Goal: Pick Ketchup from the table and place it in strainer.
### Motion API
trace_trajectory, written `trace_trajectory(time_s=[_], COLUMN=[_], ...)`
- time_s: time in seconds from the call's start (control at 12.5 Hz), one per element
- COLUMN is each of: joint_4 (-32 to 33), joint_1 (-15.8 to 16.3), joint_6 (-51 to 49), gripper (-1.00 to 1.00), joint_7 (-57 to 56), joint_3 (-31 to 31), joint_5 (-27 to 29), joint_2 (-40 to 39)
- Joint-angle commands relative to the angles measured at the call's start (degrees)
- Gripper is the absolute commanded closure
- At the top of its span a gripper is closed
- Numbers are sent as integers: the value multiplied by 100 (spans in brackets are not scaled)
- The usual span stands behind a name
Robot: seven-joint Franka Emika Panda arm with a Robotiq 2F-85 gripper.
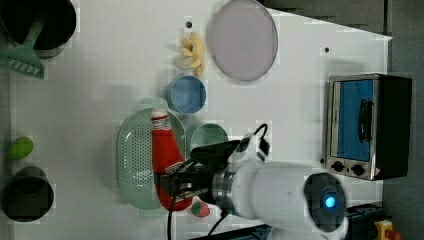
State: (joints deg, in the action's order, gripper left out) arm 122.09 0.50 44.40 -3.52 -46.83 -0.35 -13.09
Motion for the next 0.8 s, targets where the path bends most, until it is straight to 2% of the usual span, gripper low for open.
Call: trace_trajectory(time_s=[0.08,0.16,0.4,0.64,0.8], joint_4=[319,418,495,403,359], joint_1=[-72,-70,-71,-181,-485], joint_6=[691,887,1342,1397,1393], gripper=[-20,-29,-94,-100,-100], joint_7=[719,736,753,832,878], joint_3=[201,214,247,246,255], joint_5=[-367,-432,-447,-439,-421], joint_2=[-328,-497,-831,-555,-78])
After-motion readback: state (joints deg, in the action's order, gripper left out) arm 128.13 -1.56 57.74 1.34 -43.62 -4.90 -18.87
